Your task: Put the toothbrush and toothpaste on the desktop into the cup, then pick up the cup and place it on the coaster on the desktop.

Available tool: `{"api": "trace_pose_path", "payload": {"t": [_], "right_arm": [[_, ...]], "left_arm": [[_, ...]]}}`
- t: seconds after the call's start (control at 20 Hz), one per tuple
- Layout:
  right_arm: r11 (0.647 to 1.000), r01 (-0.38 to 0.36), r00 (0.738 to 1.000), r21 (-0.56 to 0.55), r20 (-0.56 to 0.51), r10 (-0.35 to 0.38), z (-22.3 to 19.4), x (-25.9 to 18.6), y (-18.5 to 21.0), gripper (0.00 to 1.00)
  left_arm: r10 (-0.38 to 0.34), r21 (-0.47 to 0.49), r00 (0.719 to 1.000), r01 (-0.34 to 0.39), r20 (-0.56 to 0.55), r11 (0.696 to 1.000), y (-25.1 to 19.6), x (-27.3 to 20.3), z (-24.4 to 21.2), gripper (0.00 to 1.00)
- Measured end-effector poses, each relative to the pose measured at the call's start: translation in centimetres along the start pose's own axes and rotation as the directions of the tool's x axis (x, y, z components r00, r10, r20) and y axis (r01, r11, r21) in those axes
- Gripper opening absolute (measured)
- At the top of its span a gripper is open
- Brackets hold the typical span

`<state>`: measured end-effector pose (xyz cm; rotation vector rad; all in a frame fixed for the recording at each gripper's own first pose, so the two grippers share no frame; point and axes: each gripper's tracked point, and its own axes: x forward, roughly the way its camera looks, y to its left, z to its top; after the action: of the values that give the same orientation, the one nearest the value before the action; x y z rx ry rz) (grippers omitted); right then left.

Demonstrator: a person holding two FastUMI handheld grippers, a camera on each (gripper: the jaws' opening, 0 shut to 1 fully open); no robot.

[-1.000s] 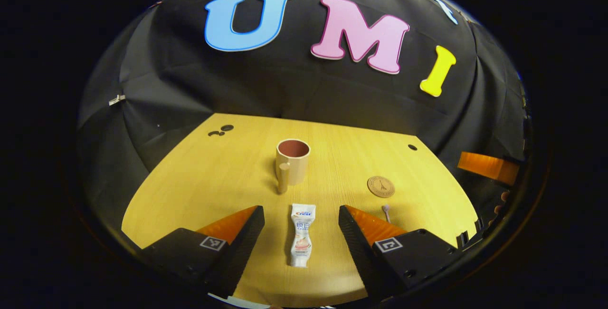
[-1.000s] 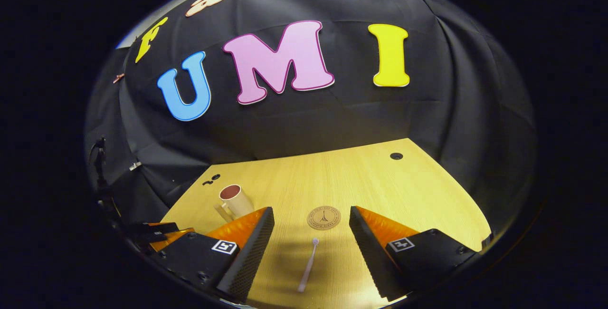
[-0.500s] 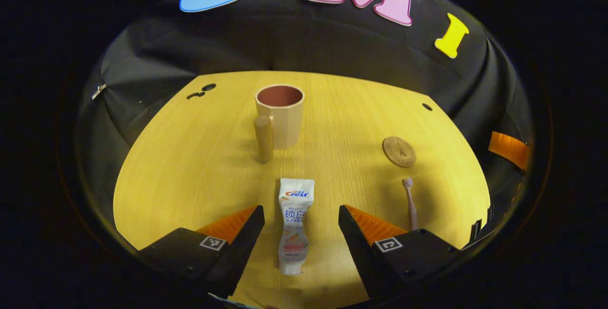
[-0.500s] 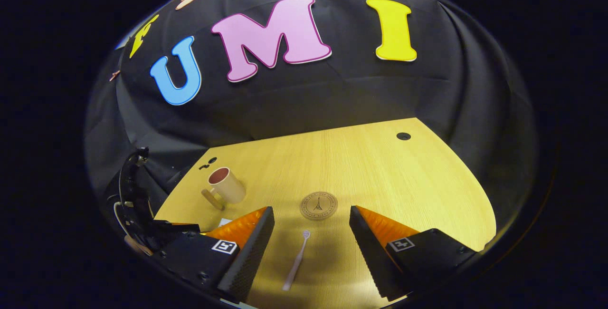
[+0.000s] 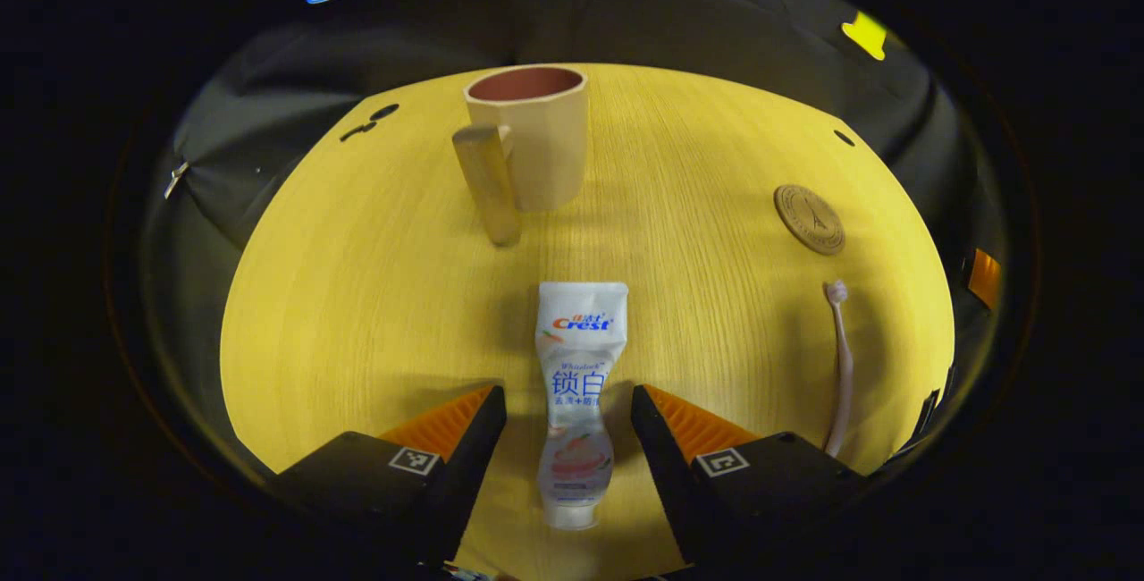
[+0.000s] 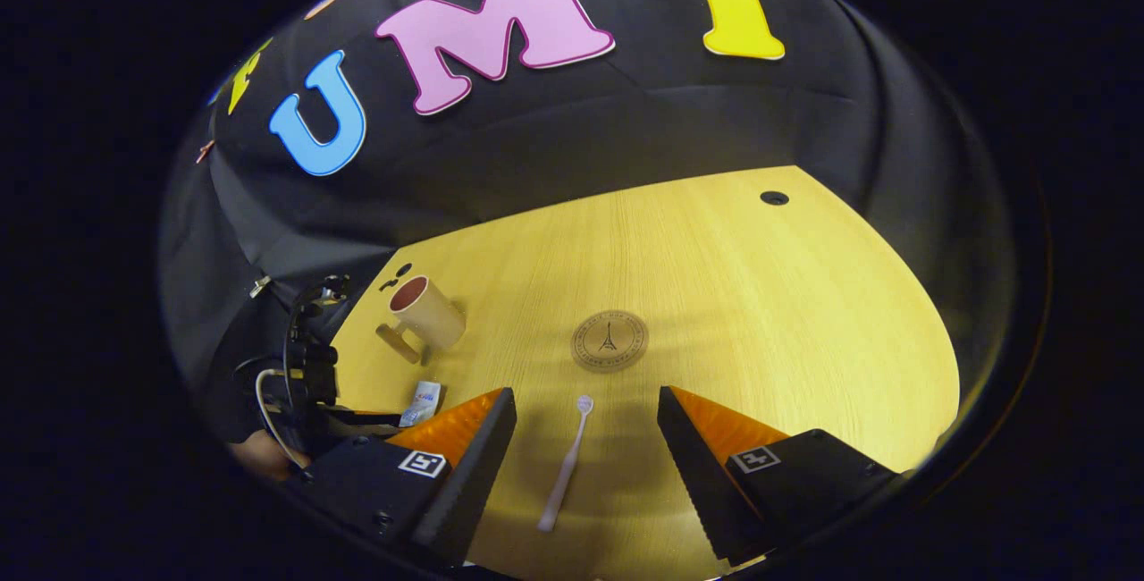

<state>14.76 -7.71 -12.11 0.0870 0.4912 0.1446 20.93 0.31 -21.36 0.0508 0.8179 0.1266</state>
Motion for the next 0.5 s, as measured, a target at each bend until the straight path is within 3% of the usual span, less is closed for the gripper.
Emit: {"api": "trace_pose_path", "payload": {"t": [0.05, 0.25, 0.3, 0.35, 0.4, 0.5], "right_arm": [[1.0, 0.002, 1.0, 0.007, -0.005, -0.002, -0.1, 0.0, 0.0, 0.98], [1.0, 0.019, 0.999, 0.011, -0.034, -0.019, -1.6, -0.1, 0.5, 0.98], [1.0, 0.021, 0.999, 0.017, -0.043, -0.02, -2.0, -0.2, 0.8, 0.98], [0.999, 0.021, 0.998, 0.025, -0.053, -0.019, -2.3, -0.2, 1.2, 0.98], [0.999, 0.012, 0.997, 0.04, -0.082, -0.009, -3.3, -0.2, 1.8, 0.98], [0.998, -0.002, 0.992, 0.058, -0.126, 0.009, -4.7, -0.3, 2.8, 0.98]], "left_arm": [[-0.008, 0.005, 1.0, 0.008, 0.011, 1.0, 0.0, 0.4, 0.3, 0.88], [-0.013, 0.026, 1.0, 0.013, 0.011, 1.0, -0.7, 0.4, 0.3, 0.64], [-0.009, 0.027, 1.0, 0.009, 0.011, 1.0, -0.8, 0.4, 0.4, 0.51], [-0.011, 0.023, 1.0, 0.011, 0.011, 1.0, -0.9, 0.4, 0.4, 0.54], [-0.004, 0.025, 1.0, 0.003, 0.01, 1.0, -0.9, 0.2, 0.4, 0.4], [-0.017, 0.04, 1.0, 0.016, 0.008, 0.999, -1.1, 0.5, 0.4, 0.37]]}}
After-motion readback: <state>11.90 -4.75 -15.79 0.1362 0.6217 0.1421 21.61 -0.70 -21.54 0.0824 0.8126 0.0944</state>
